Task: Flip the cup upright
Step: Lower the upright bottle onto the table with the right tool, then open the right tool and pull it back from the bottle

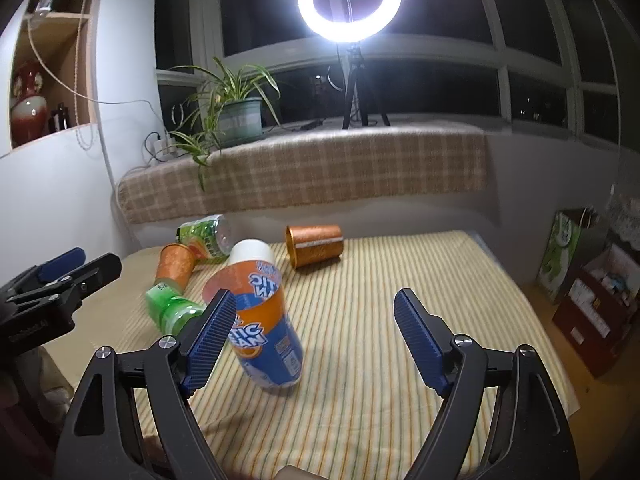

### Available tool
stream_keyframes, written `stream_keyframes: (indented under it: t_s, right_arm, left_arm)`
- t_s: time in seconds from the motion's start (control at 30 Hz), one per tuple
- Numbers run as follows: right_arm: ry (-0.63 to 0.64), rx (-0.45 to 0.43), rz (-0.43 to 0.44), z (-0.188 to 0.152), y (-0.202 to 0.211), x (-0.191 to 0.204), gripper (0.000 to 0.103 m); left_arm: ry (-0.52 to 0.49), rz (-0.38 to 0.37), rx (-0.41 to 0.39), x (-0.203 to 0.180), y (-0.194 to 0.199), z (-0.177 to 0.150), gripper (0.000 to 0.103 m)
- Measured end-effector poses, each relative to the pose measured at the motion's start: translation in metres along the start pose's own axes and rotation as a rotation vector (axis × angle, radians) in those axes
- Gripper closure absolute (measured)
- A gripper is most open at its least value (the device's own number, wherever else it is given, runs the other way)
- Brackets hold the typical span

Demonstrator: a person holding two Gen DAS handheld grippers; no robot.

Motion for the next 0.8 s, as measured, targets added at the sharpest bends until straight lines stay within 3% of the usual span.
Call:
stream_keyframes:
  t_s: [0.23,0.4,0.47,0.8]
  right_arm:
    - [-0.004,-0.040,-0.032,0.005,0.004,-0.001,0.017]
    - [-0.008,-0.060,-0.055,0.007,0.004,-0.003,0.011]
    - [-0.012,-0.074,-0.064,0.008,0.005,-0.004,0.002]
    - [-0.023,-0.095,-0.096,0.009,0.007,-0.009,0.001]
  left_arm:
    - [0.004,0.038,-0.079,0.005,0.012,0.006,0.000]
    - [0.002,0.038,-0.069,0.004,0.013,0.006,0.000]
    - [0.002,0.038,-0.069,0.004,0.013,0.005,0.000]
    - [0.015,0.031,-0.058,0.003,0.011,0.004,0.000]
Point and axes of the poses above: each gripper's, at about its wrist camera, not at the fingertips, and y roughly against the way its jaws point, x to its left, z to its top, the point moved 6 cm from there along -y, roughly the way its jaws point, and after that the axes turned 2 degrees about y, right-handed, at the moved point
